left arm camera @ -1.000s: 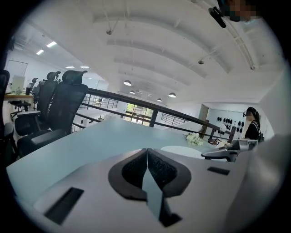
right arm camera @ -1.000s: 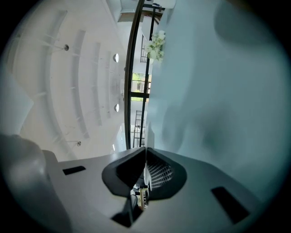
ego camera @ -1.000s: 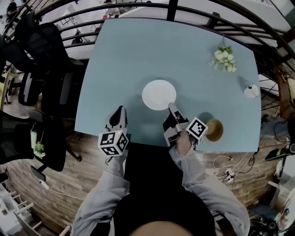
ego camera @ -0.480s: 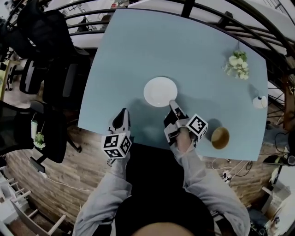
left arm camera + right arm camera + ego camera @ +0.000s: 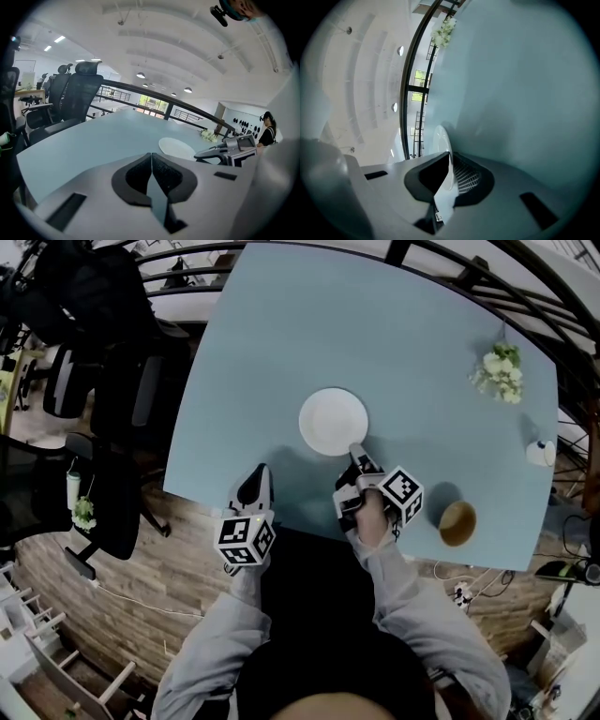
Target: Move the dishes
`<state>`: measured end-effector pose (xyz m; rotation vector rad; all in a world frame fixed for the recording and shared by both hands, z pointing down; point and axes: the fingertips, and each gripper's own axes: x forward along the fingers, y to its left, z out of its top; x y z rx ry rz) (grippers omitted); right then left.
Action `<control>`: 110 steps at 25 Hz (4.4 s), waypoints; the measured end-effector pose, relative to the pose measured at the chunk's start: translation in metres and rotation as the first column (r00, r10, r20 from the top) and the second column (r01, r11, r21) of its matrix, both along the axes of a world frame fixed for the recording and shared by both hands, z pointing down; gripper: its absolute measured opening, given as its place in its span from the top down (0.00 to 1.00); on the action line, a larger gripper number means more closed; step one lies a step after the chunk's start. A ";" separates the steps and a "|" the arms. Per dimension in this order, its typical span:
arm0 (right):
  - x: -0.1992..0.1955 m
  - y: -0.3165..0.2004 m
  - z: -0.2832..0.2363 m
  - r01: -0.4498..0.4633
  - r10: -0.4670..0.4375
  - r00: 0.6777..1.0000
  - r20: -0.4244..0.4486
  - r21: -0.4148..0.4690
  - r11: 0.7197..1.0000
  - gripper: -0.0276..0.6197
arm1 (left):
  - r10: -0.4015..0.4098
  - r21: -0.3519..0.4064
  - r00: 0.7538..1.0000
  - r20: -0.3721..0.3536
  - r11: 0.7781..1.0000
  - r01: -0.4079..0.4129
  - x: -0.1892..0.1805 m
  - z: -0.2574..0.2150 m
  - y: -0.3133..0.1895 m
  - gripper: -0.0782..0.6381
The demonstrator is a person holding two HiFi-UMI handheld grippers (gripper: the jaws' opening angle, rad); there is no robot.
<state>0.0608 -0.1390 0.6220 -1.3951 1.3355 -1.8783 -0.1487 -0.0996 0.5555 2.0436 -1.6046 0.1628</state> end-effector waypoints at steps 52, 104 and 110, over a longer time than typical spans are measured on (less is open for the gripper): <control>0.273 0.217 -0.106 -0.159 0.266 0.458 -0.848 0.216 0.963 0.62 | 0.697 0.144 0.716 0.050 0.704 -0.695 0.251 -0.055 0.010 0.87; 0.207 0.128 -0.073 -0.085 0.143 0.665 -0.733 0.116 0.990 0.91 | 0.437 0.097 0.897 0.065 0.892 -0.442 0.118 -0.047 -0.005 0.87; 0.182 0.086 -0.071 -0.005 0.079 0.684 -0.725 0.104 0.995 0.91 | 0.402 0.092 0.912 0.085 0.908 -0.409 0.094 -0.054 -0.022 0.87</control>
